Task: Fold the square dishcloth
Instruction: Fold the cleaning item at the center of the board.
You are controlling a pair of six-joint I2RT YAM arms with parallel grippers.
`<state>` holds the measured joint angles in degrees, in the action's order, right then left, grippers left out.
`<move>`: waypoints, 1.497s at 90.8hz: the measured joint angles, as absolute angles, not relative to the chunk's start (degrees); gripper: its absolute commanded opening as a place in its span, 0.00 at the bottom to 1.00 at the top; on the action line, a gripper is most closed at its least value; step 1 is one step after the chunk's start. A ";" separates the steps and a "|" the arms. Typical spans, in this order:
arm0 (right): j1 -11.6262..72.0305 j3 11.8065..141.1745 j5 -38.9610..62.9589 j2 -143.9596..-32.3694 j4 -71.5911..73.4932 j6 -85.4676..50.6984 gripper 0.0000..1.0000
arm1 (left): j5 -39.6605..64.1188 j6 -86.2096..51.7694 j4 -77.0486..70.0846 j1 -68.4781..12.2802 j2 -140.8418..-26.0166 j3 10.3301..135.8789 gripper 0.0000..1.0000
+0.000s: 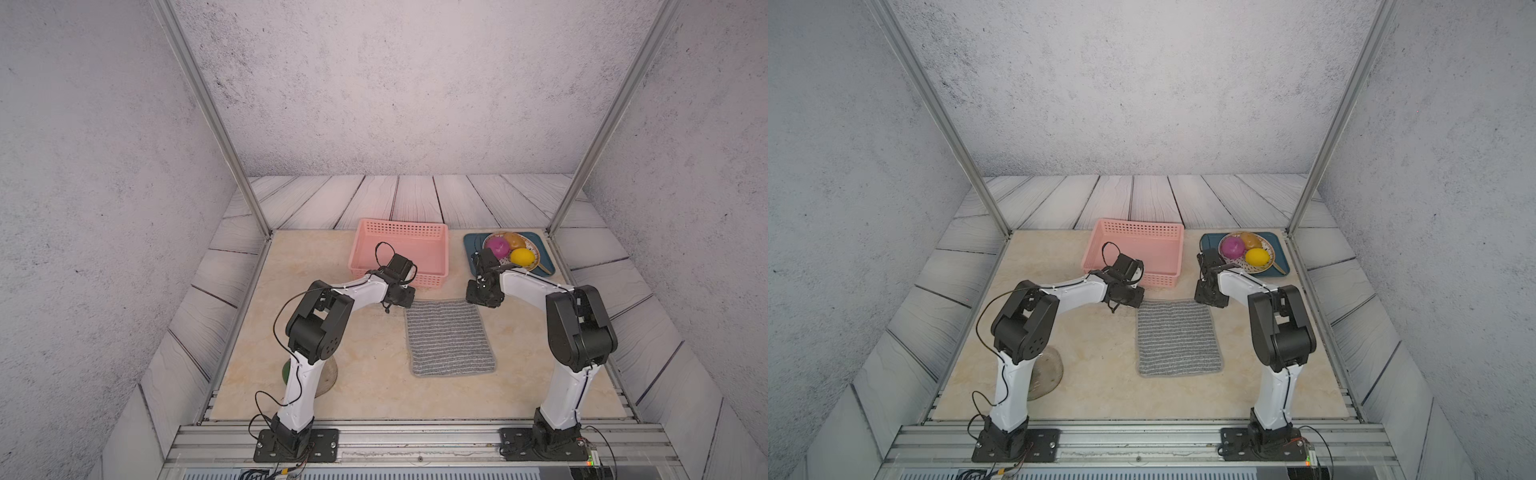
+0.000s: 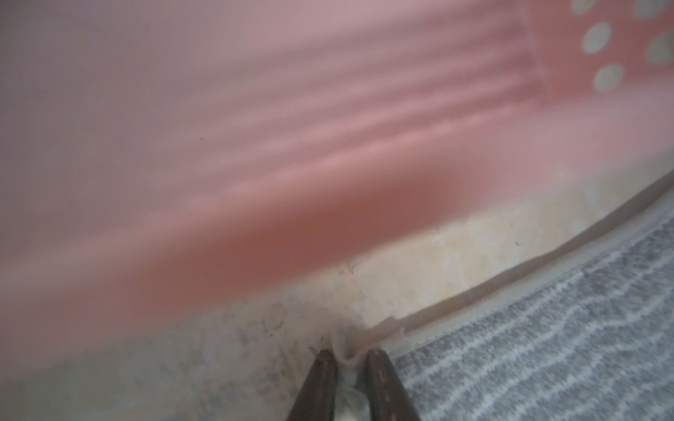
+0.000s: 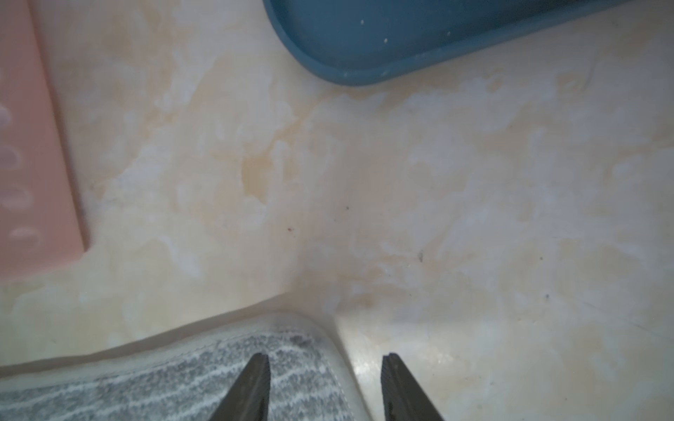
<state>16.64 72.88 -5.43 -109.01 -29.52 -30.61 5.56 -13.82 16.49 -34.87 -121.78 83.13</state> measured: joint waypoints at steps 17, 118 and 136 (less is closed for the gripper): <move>16.62 74.41 -4.62 -110.67 -29.50 -30.61 0.45 | 5.63 -13.61 16.34 -34.87 -121.89 83.22 0.06; 16.53 68.97 0.19 -107.07 -24.77 -30.24 0.00 | 8.84 -12.45 3.73 -34.94 -106.65 68.01 0.00; 16.53 65.45 0.99 -101.45 -21.34 -30.61 0.00 | 9.08 -12.40 -0.38 -34.94 -100.49 64.93 0.00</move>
<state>16.53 65.45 0.99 -101.45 -21.34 -30.61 9.08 -12.40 -0.38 -34.94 -100.49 64.93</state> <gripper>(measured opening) 0.047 0.103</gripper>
